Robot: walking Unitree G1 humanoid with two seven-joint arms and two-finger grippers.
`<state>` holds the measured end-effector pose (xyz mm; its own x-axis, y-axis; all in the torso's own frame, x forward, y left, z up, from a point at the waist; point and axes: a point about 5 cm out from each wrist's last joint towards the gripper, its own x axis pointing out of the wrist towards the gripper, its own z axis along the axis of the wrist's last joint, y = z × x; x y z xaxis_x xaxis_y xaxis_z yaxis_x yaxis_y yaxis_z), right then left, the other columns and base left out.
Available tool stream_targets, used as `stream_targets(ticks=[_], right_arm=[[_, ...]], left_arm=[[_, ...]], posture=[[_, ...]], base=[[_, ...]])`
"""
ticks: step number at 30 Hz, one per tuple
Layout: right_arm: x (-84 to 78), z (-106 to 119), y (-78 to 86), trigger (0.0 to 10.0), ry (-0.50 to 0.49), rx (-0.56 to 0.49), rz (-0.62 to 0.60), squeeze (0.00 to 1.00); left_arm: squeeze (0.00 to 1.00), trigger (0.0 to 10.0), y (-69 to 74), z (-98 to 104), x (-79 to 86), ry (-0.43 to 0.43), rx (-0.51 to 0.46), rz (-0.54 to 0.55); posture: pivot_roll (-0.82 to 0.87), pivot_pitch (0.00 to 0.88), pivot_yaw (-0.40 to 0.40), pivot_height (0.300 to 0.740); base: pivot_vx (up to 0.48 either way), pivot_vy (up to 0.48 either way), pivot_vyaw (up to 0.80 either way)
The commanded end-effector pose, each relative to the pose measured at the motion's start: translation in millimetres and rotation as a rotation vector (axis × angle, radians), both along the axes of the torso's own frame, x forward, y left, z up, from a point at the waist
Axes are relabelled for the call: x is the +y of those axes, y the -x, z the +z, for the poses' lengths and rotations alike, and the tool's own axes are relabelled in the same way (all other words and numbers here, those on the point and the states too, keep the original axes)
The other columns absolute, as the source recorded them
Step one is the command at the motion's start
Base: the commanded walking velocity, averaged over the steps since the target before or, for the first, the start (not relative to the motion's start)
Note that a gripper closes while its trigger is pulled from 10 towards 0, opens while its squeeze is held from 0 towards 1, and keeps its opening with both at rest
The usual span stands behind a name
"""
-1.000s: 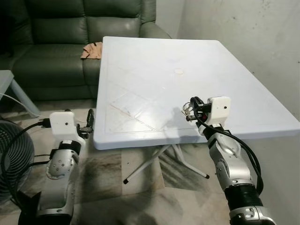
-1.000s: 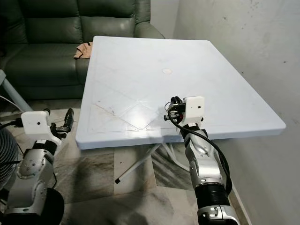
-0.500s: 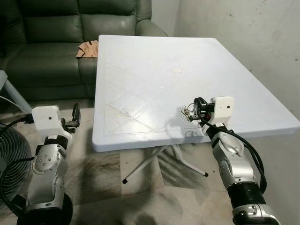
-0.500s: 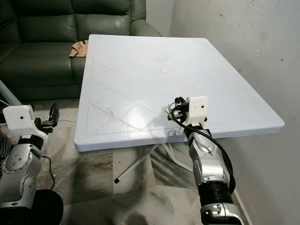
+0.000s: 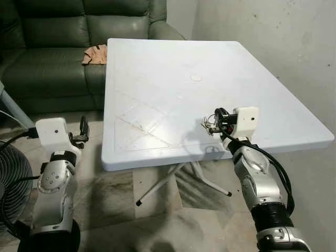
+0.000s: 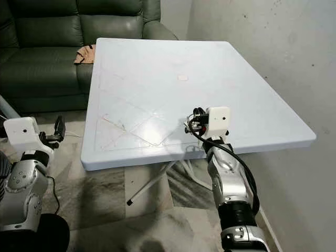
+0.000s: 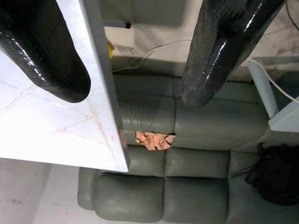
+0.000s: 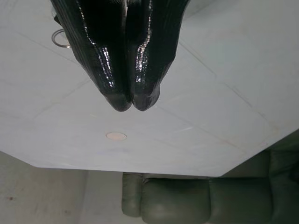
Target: Hang keys on a hook
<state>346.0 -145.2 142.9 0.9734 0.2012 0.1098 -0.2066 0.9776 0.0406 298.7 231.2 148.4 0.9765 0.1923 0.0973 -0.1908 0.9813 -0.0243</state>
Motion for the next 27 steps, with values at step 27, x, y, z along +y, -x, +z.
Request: stream_targets(ticks=[27], right_arm=[[-2.8,5.9,-3.9,10.0,0.002,-0.011,-0.001,0.0]], left_arm=[[0.0,10.0,-2.3,0.5,-4.4,0.066,-0.008,0.015]], posture=[[-0.03,0.0,-0.056,0.728]], base=[[0.0,-0.017,-0.71]])
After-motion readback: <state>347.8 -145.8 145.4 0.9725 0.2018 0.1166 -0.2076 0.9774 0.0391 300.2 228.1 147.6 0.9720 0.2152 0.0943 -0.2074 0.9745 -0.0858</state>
